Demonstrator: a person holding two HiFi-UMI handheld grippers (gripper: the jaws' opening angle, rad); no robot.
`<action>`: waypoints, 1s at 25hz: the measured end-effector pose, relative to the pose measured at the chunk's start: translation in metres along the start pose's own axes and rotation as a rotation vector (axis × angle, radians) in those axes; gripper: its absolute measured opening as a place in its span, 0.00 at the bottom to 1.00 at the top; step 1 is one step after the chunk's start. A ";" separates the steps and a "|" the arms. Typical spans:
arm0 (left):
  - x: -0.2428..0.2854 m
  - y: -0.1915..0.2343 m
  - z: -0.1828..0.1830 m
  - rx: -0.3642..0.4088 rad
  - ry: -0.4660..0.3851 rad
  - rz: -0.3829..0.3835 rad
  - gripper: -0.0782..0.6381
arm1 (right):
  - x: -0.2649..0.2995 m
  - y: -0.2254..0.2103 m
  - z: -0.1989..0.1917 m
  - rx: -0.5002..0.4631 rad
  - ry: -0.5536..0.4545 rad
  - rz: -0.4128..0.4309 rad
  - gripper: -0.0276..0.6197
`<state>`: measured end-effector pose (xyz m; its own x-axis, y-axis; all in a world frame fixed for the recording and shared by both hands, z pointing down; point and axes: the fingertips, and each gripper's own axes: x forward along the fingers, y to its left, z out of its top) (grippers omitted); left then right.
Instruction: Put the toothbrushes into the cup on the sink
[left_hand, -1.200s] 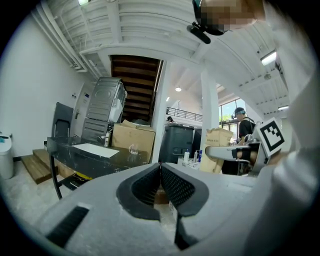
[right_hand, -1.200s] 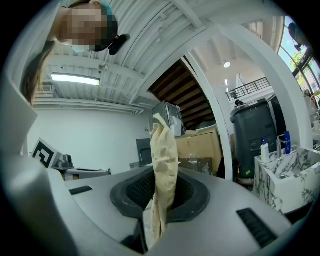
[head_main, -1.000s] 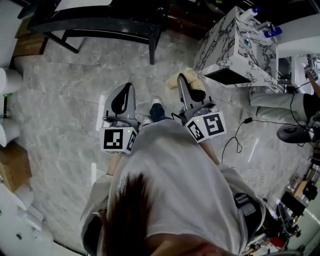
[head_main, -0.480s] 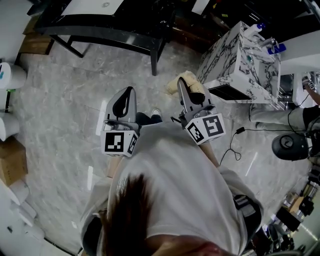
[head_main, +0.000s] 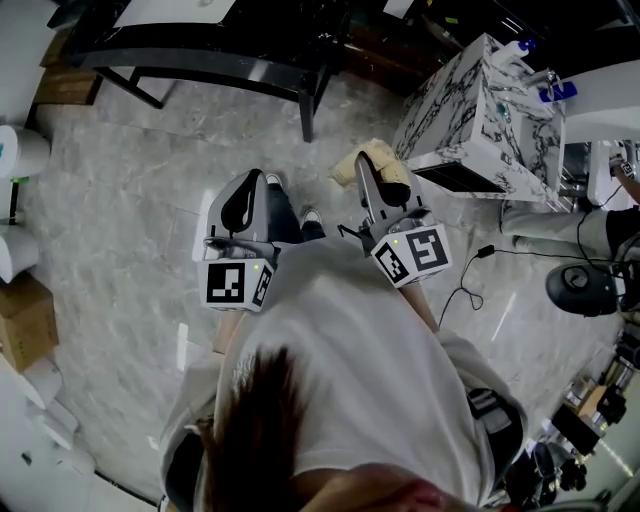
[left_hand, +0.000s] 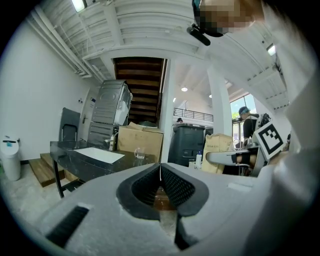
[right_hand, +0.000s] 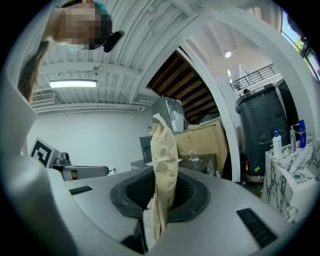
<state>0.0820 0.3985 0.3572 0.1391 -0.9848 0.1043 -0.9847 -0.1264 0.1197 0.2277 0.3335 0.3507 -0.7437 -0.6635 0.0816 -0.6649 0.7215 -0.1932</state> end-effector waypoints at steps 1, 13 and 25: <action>0.002 0.002 -0.001 -0.004 0.004 -0.002 0.13 | 0.003 0.000 0.000 0.001 0.004 -0.003 0.11; 0.062 0.062 0.013 -0.014 0.032 -0.098 0.13 | 0.081 -0.005 0.014 0.003 0.019 -0.065 0.11; 0.125 0.155 0.044 0.022 -0.006 -0.164 0.13 | 0.179 -0.001 0.034 -0.017 -0.036 -0.135 0.11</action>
<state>-0.0578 0.2501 0.3453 0.2977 -0.9513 0.0795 -0.9509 -0.2881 0.1134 0.0977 0.2070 0.3326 -0.6443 -0.7616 0.0703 -0.7603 0.6278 -0.1665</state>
